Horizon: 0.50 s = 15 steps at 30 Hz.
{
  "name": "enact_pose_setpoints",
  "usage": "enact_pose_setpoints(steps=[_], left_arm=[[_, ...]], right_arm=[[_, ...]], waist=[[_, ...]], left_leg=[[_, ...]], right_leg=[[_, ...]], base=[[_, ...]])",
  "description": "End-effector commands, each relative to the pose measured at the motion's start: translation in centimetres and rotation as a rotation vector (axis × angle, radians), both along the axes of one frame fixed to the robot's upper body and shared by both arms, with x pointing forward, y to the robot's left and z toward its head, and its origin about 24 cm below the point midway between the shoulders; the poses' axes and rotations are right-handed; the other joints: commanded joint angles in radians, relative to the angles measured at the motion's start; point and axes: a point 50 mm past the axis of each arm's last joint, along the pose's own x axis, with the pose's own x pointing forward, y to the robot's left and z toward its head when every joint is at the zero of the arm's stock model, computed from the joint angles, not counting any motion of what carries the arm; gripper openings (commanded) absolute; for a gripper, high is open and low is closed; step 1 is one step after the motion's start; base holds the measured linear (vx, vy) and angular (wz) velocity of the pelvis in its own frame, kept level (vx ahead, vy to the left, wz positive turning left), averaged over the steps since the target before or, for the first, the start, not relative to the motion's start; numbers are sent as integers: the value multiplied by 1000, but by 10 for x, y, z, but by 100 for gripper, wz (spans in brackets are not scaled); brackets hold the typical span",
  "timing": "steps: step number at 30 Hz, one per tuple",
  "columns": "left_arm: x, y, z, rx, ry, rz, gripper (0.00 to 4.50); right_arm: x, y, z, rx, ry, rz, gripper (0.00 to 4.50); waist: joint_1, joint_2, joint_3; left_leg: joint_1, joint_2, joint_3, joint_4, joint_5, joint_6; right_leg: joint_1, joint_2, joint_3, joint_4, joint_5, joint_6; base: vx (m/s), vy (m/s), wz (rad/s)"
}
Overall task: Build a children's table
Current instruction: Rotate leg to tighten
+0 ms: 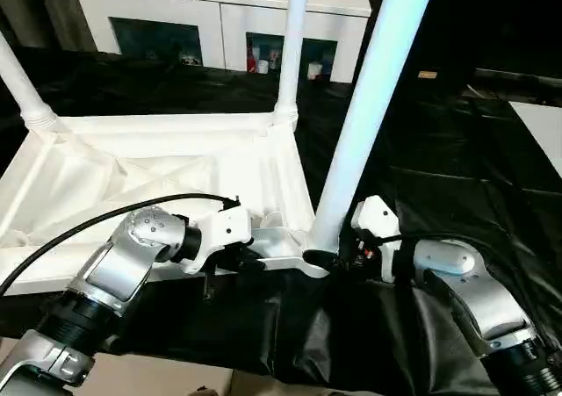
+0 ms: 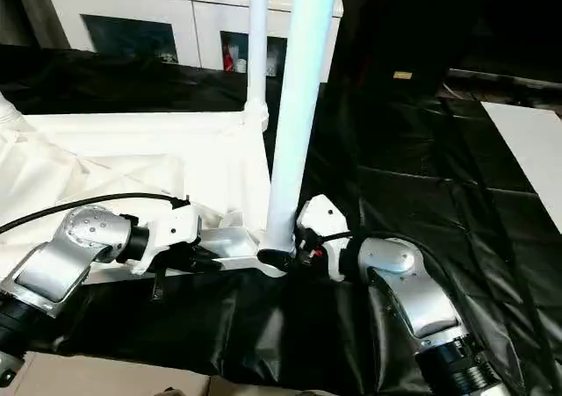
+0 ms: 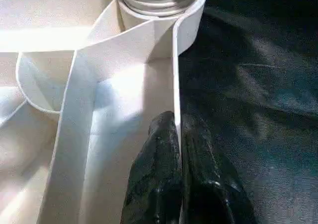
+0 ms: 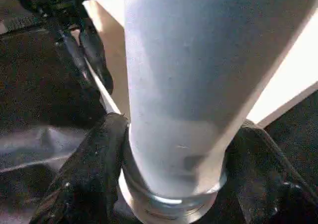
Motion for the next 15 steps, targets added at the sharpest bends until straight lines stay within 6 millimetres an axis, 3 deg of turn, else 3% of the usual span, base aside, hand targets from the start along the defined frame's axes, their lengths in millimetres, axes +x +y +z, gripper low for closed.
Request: enact_pose_setpoints(steps=[1, 4, 6, 7, 10, 12, 13, 15], left_arm=[[4, -9, 7, -32, -50, 0, 0], [17, -17, 3, -61, -79, 159, 0], [23, -26, 1, -104, -71, 241, 0], [26, -39, -3, -141, -44, 302, 0], [33, -51, -9, -127, -61, 394, 0], [34, -56, -11, -127, -53, 420, 0], [37, -72, -15, -149, -34, 474, 0], [38, -81, -17, -155, -25, 492, 0]], right_arm=[[8, -2, -9, -31, 20, -116, 262], [20, 0, -22, 5, 66, -345, 262], [26, 3, -30, 24, 95, -478, 261], [33, 8, -38, 30, 123, -625, 261], [38, 19, -45, 15, 148, -734, 261], [40, 23, -47, 6, 148, -772, 261], [46, 37, -48, -2, 148, -833, 261], [49, 46, -48, -7, 143, -841, 261]], waist=[[2, 4, -59], [-8, 6, -55], [-12, 8, -53], [-14, 9, -55], [-21, 13, -53], [-20, 8, -53], [-20, 9, -53], [-21, 10, -55]], left_leg=[[5, 39, -5, -70, -117, 47], [10, 37, -6, -75, -183, 1], [10, 37, -9, -80, -207, -23], [13, 38, -10, -80, -214, -34], [16, 35, -10, -81, -236, -43], [14, 31, -11, -80, -251, -38], [13, 31, -10, -80, -252, -33], [18, 30, -12, -80, -261, -36]], right_leg=[[55, -64, 33, -53, -19, -259], [49, -64, 33, -67, -156, -236], [49, -66, 34, -70, -199, -222], [47, -65, 33, -71, -203, -216], [42, -62, 34, -75, -209, -209], [46, -63, 35, -80, -242, -191], [43, -64, 37, -81, -247, -182], [40, -63, 35, -84, -272, -175]], base=[[0, 0, 0], [0, 0, 0], [0, 0, 0], [0, 0, 0], [0, 0, 0], [0, 0, 0], [0, 0, 0], [0, 0, 0]])
